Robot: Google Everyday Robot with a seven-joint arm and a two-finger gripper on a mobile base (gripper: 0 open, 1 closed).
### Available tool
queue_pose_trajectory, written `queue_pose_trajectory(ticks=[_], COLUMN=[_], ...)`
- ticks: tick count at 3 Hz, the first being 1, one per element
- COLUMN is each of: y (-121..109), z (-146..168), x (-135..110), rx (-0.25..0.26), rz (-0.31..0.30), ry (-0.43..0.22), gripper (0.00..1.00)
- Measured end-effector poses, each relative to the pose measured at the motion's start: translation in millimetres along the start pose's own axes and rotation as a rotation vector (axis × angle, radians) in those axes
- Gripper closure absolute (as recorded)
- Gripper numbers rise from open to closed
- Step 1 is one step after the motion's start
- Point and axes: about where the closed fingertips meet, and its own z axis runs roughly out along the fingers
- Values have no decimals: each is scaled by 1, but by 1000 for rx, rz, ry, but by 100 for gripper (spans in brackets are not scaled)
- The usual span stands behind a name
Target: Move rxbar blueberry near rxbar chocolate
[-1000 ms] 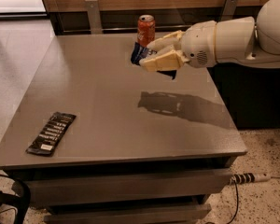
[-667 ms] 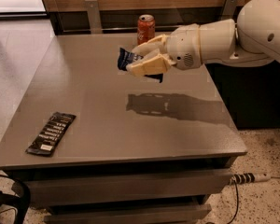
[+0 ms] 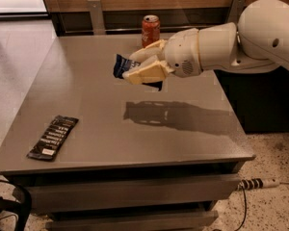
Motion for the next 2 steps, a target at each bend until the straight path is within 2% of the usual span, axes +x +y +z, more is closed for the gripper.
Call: queue_pose_trajectory(ticks=[1, 2], y=[41, 79], z=[15, 40], x=[-13, -16], rx=[9, 1], rz=[1, 2], ry=[28, 98], gripper=[100, 100])
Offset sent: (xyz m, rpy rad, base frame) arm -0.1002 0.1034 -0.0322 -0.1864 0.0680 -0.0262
